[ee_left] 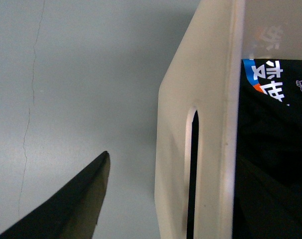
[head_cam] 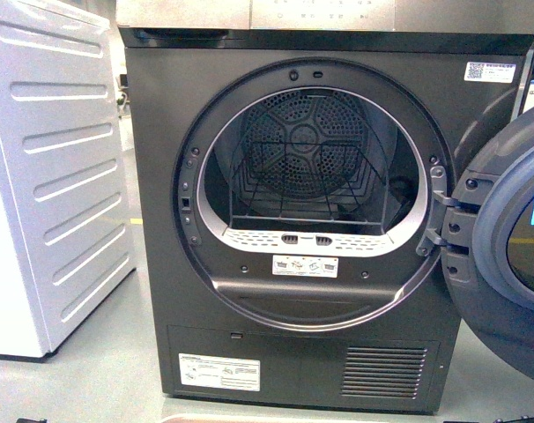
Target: Move hamper under clothes hanger
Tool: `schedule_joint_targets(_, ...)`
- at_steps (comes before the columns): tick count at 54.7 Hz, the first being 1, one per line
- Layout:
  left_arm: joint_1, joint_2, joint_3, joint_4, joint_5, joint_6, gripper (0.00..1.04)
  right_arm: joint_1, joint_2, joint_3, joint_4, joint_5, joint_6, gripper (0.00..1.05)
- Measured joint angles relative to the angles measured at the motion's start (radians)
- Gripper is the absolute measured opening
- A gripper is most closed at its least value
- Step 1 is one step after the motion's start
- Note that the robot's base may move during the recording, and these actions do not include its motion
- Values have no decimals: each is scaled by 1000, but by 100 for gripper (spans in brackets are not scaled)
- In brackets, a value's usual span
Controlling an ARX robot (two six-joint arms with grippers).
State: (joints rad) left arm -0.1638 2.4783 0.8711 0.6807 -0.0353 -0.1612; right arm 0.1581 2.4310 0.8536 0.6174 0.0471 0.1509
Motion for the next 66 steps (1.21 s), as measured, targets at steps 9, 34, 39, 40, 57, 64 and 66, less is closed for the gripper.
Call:
schedule_joint_targets(9, 1, 0, 0, 0, -14, -1, 45, 9, 10, 0, 6, 5, 0, 21)
schedule_joint_targets(34, -3, -84, -31, -41, -13, -4, 4, -19, -66, -43, 8, -6, -17, 2)
schedule_joint_targets(39, -3, -114, -40, -47, -13, -3, 4, -26, -106, -53, 5, -8, -27, 2)
schedule_joint_targets(40, -2, -121, -42, -47, -12, -3, 4, -28, -118, -55, 4, -8, -32, 2)
schedule_joint_targets(57, -2, -167, -54, -60, -8, 2, 4, -34, -152, -65, 2, -23, -47, 2)
schedule_joint_targets(64, -2, -167, -58, -59, -8, 1, 4, -34, -135, -65, 7, -23, -46, 2)
schedule_joint_targets(66, -2, -167, -58, -59, -8, 1, 4, -34, -128, -65, 9, -23, -45, 2)
